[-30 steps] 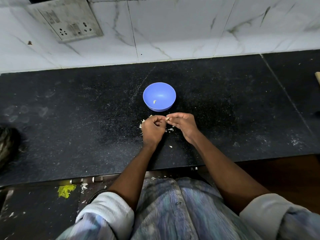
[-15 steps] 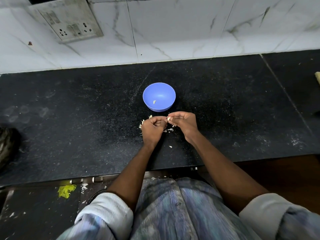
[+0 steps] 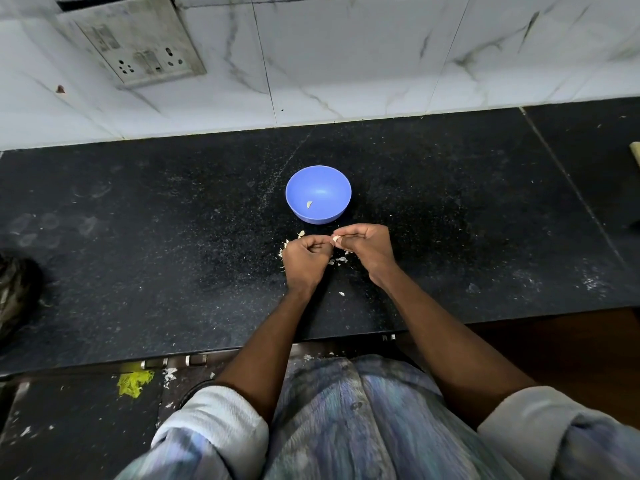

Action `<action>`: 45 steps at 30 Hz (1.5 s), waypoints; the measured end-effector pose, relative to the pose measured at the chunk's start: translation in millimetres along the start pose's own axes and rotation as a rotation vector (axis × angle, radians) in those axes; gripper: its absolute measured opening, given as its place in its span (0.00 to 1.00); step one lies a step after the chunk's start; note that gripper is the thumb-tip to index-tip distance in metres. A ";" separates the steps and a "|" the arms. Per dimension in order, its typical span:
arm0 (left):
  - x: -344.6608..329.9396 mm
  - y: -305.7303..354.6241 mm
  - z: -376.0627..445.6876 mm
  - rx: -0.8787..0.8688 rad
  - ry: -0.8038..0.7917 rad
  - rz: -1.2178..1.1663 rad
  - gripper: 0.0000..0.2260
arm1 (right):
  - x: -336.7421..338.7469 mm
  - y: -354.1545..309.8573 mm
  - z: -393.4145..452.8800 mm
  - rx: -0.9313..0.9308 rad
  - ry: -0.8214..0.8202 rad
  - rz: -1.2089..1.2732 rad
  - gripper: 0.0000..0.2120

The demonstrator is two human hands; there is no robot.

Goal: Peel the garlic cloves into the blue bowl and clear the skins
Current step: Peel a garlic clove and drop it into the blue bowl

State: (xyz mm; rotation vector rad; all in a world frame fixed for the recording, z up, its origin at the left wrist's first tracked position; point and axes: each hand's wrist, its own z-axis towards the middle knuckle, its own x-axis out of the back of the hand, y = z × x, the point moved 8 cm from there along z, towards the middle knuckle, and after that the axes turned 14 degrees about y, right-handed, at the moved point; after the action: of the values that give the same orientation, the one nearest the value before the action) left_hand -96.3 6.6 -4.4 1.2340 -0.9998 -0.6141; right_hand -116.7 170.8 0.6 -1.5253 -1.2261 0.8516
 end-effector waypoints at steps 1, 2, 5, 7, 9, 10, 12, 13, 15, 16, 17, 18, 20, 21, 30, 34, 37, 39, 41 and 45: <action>0.0 1.0 -0.3 -0.012 0.001 0.005 0.01 | 0.3 -0.1 -0.4 0.000 0.001 -0.001 0.09; 0.3 2.0 -0.4 -0.026 0.003 0.011 0.01 | 0.6 0.0 -0.5 -0.003 0.003 -0.001 0.09; 0.8 2.2 -1.0 -0.041 0.003 0.015 0.01 | 1.2 0.0 -1.4 -0.012 0.003 0.012 0.09; 0.9 1.9 -1.0 -0.040 0.003 0.014 0.01 | 1.1 0.8 -1.9 -0.022 0.005 0.021 0.09; 0.3 2.0 -0.8 -0.037 -0.001 0.014 0.01 | 0.8 2.7 -1.7 -0.042 0.002 0.036 0.09; -0.3 2.0 -0.8 -0.035 -0.005 0.015 0.01 | 1.2 3.9 -1.4 -0.054 0.002 0.042 0.09; -1.0 1.7 -1.1 -0.032 -0.011 0.019 0.01 | 2.4 5.9 -0.5 -0.077 0.006 0.051 0.08; -1.2 1.3 -1.4 -0.029 -0.014 0.020 0.02 | 2.6 6.5 -0.5 -0.086 0.005 0.054 0.08; -1.5 0.1 -1.4 -0.021 -0.016 0.018 0.02 | 2.4 7.4 -1.1 -0.098 0.001 0.059 0.09; -1.6 0.1 -1.3 -0.022 -0.015 0.017 0.02 | 2.3 7.7 -1.4 -0.102 0.001 0.062 0.09; -1.7 0.2 -1.4 -0.025 -0.013 0.020 0.02 | 2.8 7.9 -1.6 -0.104 0.004 0.065 0.10; -1.8 0.7 -1.6 -0.030 -0.013 0.022 0.02 | 3.4 8.1 -1.4 -0.107 0.009 0.067 0.10; -2.1 1.7 -2.0 -0.038 -0.016 0.022 0.02 | 4.8 9.0 -1.2 -0.114 0.015 0.067 0.10; -2.3 1.9 -2.4 -0.043 -0.018 0.023 0.02 | 5.2 9.4 -1.3 -0.118 0.014 0.068 0.10; -4.3 3.7 -3.1 -0.108 -0.047 0.060 0.01 | 8.0 15.2 1.1 -0.153 0.031 0.076 0.10; -7.4 0.7 -4.0 -0.122 -0.068 0.071 0.01 | 10.1 16.9 0.9 -0.164 0.053 0.073 0.09; -8.9 0.2 -4.2 -0.140 -0.073 0.084 0.01 | 9.7 18.5 2.4 -0.158 0.061 0.061 0.09; -9.6 -0.2 -4.5 -0.137 -0.080 0.095 0.02 | 9.8 18.9 3.5 -0.162 0.070 0.068 0.09; -10.9 -0.7 -4.2 -0.126 -0.093 0.099 0.04 | 10.2 18.6 3.9 -0.167 0.077 0.084 0.09; -13.1 -2.1 -2.5 -0.068 -0.119 0.071 0.05 | 10.0 21.5 6.1 -0.206 0.082 0.148 0.10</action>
State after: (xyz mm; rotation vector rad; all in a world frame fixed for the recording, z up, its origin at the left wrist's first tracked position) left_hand -99.9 18.2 -10.1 1.1073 -1.1082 -0.6666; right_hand -113.6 181.4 -21.3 -1.8176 -1.1811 0.7678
